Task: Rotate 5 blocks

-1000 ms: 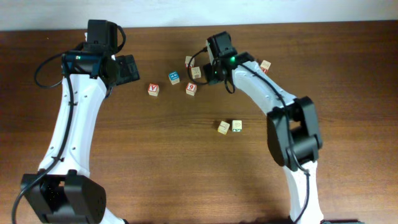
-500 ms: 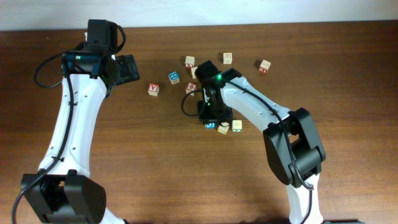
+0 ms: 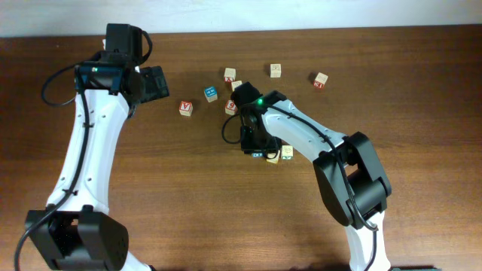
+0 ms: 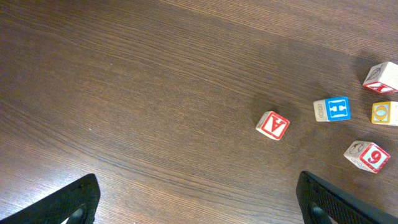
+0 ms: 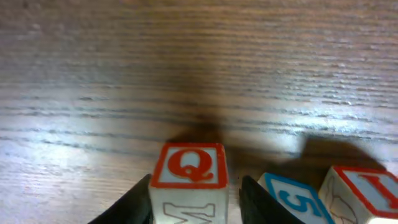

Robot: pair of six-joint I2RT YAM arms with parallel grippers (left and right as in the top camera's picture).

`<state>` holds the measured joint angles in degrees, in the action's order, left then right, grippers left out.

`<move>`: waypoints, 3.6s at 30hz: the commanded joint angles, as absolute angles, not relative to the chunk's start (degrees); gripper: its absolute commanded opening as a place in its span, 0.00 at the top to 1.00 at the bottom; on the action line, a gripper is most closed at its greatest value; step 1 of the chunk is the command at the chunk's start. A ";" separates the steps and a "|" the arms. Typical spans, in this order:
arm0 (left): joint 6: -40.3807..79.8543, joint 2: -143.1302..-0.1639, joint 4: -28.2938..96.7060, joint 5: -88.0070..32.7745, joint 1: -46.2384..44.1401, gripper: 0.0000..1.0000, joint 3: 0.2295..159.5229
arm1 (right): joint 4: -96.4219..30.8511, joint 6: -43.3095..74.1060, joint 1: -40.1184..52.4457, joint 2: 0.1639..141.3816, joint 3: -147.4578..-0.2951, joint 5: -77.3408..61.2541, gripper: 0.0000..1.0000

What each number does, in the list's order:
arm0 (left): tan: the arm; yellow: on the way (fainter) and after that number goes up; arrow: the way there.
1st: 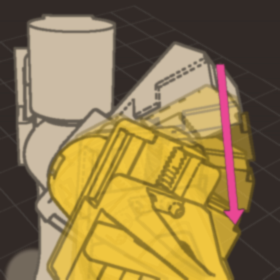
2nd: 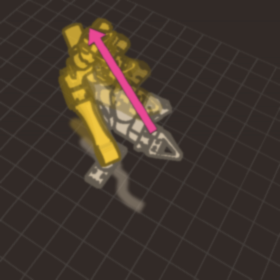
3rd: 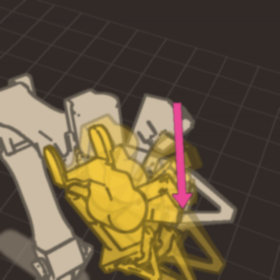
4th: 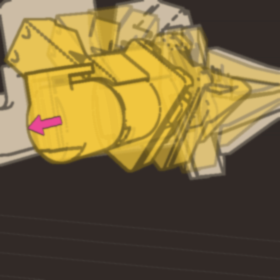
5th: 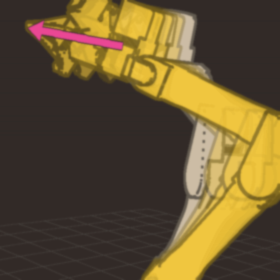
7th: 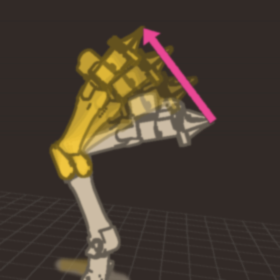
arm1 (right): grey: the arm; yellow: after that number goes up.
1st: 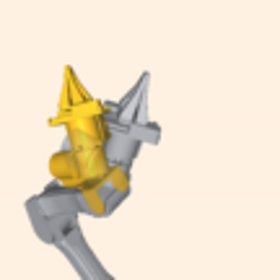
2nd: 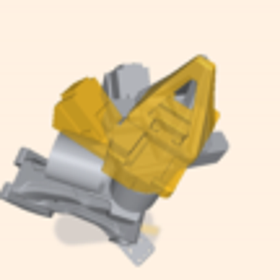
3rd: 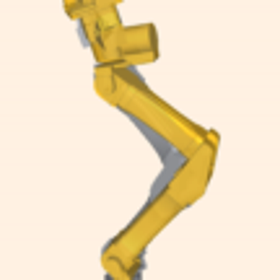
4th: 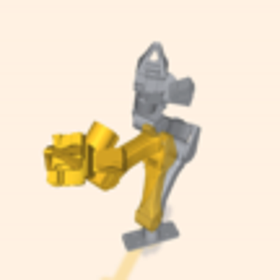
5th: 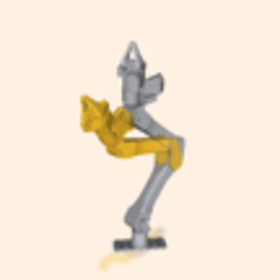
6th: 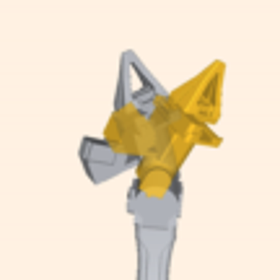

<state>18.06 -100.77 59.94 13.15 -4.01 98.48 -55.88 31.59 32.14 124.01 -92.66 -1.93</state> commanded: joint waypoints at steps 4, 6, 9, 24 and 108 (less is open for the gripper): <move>18.85 -101.25 59.86 13.96 -3.97 0.01 99.63 | -59.68 27.88 32.56 123.33 -101.54 -0.08 0.48; 18.85 -101.25 59.86 13.96 -3.97 0.01 99.63 | -59.75 27.22 32.56 123.33 -106.32 1.93 0.37; 18.85 -101.25 59.86 13.96 -3.97 0.01 99.63 | -49.95 26.61 32.56 123.98 -108.53 3.70 0.34; 18.85 -101.25 59.86 13.96 -3.97 0.01 99.63 | -32.64 41.43 32.67 137.01 -108.42 8.21 0.42; 18.85 -101.25 59.86 13.96 -3.97 0.01 99.63 | -31.46 6.22 33.36 148.59 -127.55 0.14 0.52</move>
